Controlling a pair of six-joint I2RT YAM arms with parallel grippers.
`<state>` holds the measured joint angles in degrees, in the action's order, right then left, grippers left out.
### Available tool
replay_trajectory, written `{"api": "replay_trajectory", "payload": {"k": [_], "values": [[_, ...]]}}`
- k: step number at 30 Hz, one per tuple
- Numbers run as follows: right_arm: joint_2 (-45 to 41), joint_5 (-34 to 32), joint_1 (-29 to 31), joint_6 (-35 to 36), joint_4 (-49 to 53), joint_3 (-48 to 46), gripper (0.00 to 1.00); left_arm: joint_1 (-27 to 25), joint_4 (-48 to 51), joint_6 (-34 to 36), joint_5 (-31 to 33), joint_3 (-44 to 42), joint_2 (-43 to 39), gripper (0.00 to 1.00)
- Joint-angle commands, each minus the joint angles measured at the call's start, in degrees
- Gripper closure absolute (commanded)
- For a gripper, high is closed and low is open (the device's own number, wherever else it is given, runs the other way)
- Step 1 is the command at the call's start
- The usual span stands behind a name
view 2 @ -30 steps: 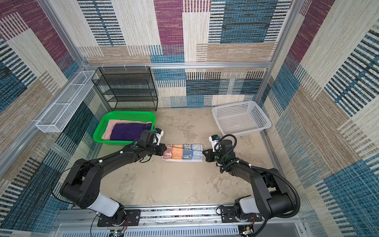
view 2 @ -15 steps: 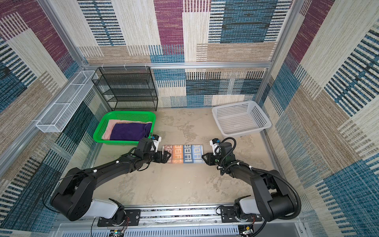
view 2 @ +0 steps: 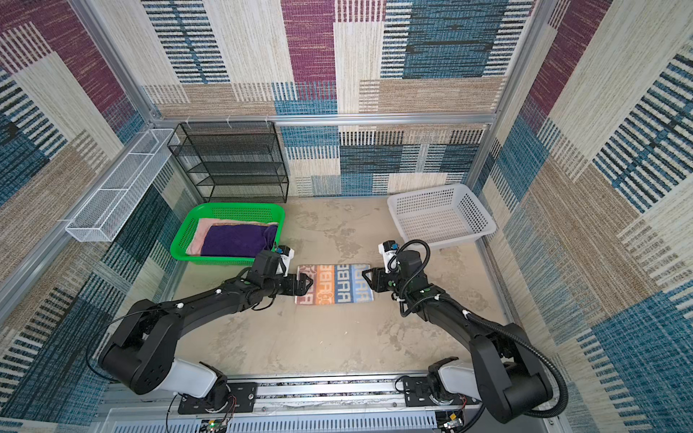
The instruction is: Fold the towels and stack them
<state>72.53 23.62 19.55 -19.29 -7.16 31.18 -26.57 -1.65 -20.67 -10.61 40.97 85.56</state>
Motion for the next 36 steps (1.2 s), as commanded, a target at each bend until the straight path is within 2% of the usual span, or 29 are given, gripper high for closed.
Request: {"api": "replay_trajectory", "payload": {"k": [1,11,17,22,28,32,33,36], "values": [[3.05,0.65,0.94,-1.8,-4.01,0.63,0.54,0.97,-0.9,-2.04,-0.27,0.74,1.69,0.0],[17.14,1.06,1.94,-6.81,-11.02,1.8,0.61,1.78,-0.97,-1.48,-5.5,3.38,9.33,0.0],[20.87,0.53,2.33,-7.87,-12.14,1.77,0.64,1.69,-2.6,-2.04,-8.73,2.33,11.57,0.11],[21.42,0.04,2.29,-7.87,-12.29,1.73,0.64,1.36,-6.2,-3.59,-12.4,1.81,14.35,0.27],[21.77,-0.04,2.25,-7.87,-13.09,1.43,0.64,0.82,-9.97,-5.52,-14.49,1.05,15.61,0.61],[21.62,-0.02,2.27,-7.87,-13.57,1.03,0.64,0.81,-10.18,-6.02,-14.37,1.89,15.33,0.96],[21.41,0.01,2.26,-7.72,-13.71,0.82,0.64,0.82,-9.37,-5.74,-14.01,2.51,15.05,1.0],[20.03,-1.15,2.26,-6.72,-13.3,0.7,0.6,0.82,-4.62,-4.08,-12.16,5.88,14.31,1.0]]}}
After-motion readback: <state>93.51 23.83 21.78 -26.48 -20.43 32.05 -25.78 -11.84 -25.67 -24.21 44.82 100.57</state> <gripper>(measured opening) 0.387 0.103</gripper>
